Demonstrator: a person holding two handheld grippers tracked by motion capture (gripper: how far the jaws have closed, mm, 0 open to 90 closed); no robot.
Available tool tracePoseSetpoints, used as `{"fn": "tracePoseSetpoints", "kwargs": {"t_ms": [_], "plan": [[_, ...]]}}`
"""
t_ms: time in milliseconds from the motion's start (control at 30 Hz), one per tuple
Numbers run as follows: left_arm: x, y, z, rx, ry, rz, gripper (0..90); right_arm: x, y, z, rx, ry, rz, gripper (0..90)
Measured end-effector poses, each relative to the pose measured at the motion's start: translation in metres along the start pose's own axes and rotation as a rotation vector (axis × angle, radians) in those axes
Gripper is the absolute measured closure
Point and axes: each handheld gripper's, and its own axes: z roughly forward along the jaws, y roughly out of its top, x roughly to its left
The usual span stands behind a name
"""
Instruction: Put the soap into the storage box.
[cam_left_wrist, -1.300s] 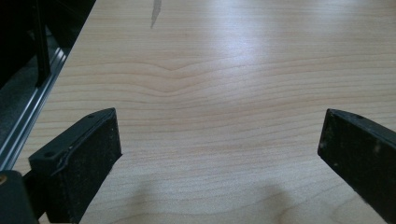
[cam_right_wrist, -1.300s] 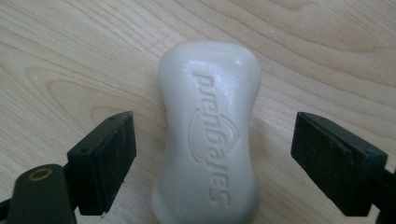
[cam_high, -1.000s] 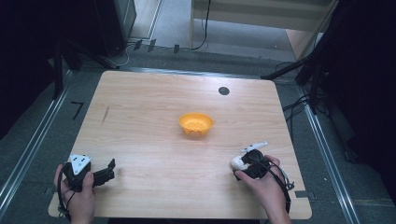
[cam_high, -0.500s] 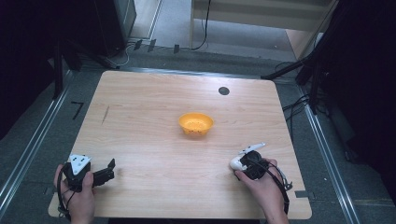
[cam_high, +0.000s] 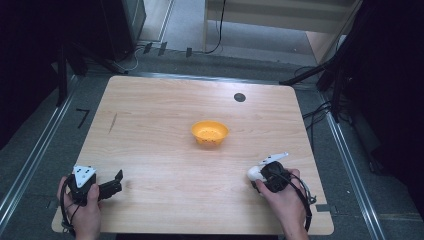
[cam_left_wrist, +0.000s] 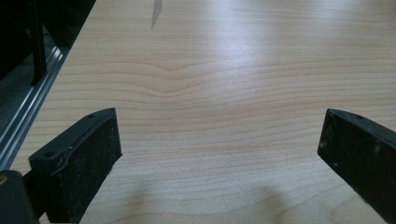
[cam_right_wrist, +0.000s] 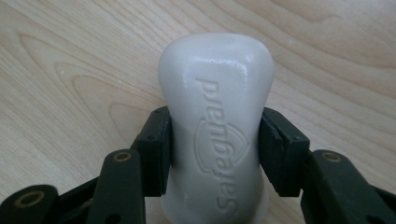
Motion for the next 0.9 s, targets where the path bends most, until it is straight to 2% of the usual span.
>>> {"fn": "tracePoseSetpoints", "kwargs": {"t_ms": [300, 367, 600, 800, 900], "plan": [[-0.001, 0.000, 0.000, -0.001, 0.001, 0.004, 0.0, -0.006, 0.007, -0.009, -0.009, 0.007, -0.033, 51.0], [-0.001, 0.000, 0.000, 0.001, 0.000, 0.005, 0.0, -0.008, 0.009, -0.010, -0.017, 0.029, -0.045, 51.0], [-0.001, 0.000, 0.000, 0.001, 0.000, 0.013, 0.0, -0.011, 0.013, -0.011, -0.040, 0.053, -0.049, 51.1], [-0.001, 0.000, 0.000, 0.002, 0.000, 0.012, 0.0, -0.012, 0.019, -0.014, -0.044, 0.054, -0.100, 51.2], [-0.001, 0.000, 0.000, 0.000, -0.002, 0.007, 0.0, -0.012, 0.021, -0.015, -0.047, 0.067, -0.104, 51.2]]}}
